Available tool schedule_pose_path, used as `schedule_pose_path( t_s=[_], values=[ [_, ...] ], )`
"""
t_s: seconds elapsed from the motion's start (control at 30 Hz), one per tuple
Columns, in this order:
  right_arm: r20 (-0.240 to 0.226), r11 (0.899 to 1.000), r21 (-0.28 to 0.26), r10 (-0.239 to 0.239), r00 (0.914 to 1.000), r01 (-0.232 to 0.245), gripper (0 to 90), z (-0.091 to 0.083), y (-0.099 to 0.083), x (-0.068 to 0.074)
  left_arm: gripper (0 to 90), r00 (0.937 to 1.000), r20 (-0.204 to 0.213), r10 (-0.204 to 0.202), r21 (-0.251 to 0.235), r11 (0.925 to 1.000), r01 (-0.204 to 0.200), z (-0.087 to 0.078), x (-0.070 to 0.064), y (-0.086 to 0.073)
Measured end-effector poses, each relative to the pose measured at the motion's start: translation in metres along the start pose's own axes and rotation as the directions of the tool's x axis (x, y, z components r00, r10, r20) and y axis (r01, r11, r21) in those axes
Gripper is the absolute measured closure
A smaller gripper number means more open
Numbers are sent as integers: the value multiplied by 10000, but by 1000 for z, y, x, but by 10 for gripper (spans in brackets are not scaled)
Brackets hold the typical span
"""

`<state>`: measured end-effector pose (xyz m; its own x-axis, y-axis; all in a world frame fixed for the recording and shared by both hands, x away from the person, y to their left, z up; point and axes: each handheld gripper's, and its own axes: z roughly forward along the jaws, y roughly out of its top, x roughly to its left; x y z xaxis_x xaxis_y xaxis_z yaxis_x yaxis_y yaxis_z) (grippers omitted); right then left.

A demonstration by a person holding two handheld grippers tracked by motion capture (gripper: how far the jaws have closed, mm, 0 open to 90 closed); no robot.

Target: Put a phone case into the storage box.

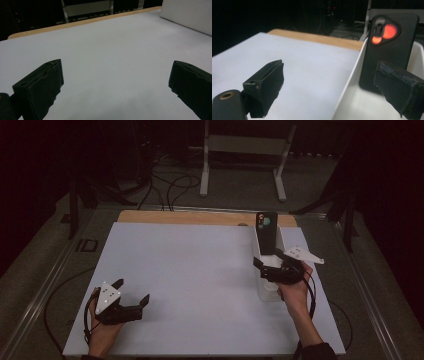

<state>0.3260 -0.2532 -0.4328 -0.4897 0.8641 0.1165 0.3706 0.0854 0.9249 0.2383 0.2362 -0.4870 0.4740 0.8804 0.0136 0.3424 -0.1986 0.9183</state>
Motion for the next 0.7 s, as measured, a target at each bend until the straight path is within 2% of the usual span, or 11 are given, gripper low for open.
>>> schedule_pose_path(
  t_s=[0.13, 0.3, 0.47, 0.7],
  values=[
    [-90, 9999, -14, -164, 9998, 163, 90, -10, -15, 9, 1, 10000, 17, 1, -44, 10000, -1, -1, 0, 1],
    [-229, 9977, 26, -670, 9975, 671, 90, -22, -34, 16, 1, 10000, -34, -59, -161, 9999, 59, -4, 2, 2],
    [-399, 9979, -43, -646, 9971, 645, 90, -31, -47, 17, 1, 9998, -50, -168, -340, 9993, 166, -9, 5, 5],
    [-585, 9964, -439, -755, 9954, 730, 90, -44, -59, 19, 1, 10000, -28, -72, -450, 9990, 71, -12, 7, 5]
  ],
)
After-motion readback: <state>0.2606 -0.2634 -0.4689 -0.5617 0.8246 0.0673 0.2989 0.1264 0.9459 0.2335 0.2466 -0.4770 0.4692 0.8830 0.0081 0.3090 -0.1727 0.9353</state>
